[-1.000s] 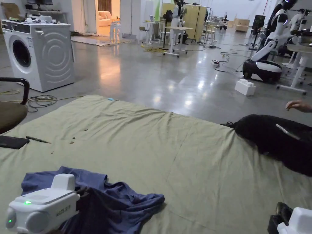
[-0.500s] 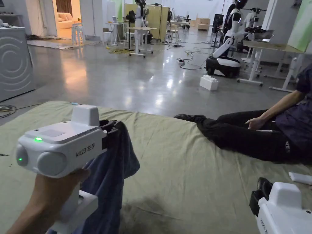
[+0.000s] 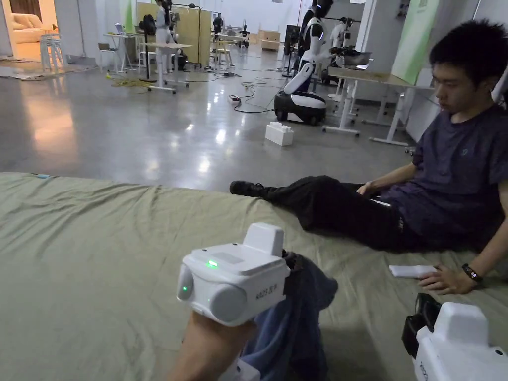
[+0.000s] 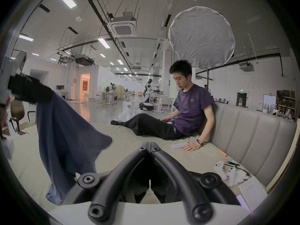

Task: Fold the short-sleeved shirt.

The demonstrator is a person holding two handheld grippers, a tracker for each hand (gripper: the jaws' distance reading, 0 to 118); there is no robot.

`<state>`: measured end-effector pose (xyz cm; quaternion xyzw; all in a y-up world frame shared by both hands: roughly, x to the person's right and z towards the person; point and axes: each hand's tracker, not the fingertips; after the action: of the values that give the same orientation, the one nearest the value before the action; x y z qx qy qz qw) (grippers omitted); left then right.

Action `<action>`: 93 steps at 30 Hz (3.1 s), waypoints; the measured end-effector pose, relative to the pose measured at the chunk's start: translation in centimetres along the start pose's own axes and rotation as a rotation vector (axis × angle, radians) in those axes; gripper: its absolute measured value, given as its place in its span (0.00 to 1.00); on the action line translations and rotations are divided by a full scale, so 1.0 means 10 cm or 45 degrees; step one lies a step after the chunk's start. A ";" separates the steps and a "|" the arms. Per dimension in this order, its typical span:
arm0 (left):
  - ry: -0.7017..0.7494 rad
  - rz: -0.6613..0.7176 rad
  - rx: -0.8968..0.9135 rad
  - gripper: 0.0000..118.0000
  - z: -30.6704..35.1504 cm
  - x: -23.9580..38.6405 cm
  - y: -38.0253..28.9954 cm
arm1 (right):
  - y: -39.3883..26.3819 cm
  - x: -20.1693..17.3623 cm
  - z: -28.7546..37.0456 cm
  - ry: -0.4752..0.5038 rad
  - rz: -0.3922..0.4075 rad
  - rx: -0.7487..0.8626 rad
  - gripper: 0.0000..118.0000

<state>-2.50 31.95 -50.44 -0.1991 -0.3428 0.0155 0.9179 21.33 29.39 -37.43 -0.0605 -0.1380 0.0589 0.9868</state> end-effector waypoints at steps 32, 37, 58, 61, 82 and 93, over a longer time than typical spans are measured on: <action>0.692 0.100 0.278 0.39 1.28 -0.74 -0.79 | -0.06 -0.42 -0.02 0.096 -0.001 0.004 0.00; 0.657 0.122 0.233 0.05 1.33 -0.82 -0.86 | -0.03 -0.51 -0.03 0.120 -0.002 0.006 0.00; 0.533 0.462 -0.547 0.35 0.80 -1.37 -2.08 | -0.27 -0.44 -0.11 0.131 0.039 -0.088 0.00; 0.536 0.474 -0.624 0.64 0.67 -1.40 -2.19 | -0.33 -0.42 -0.13 0.122 0.033 -0.110 0.00; 0.537 0.353 -0.497 0.04 0.77 -1.22 -2.05 | -0.48 -0.27 -0.19 0.115 0.025 -0.169 0.00; 0.468 0.458 -0.337 0.04 1.08 -1.46 -1.57 | -0.71 0.01 -1.04 0.169 0.022 -0.545 0.01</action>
<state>-22.22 18.96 -46.23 -0.3741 -0.1289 0.0969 0.9132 25.03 21.29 -46.33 -0.2734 -0.0817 0.0328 0.9579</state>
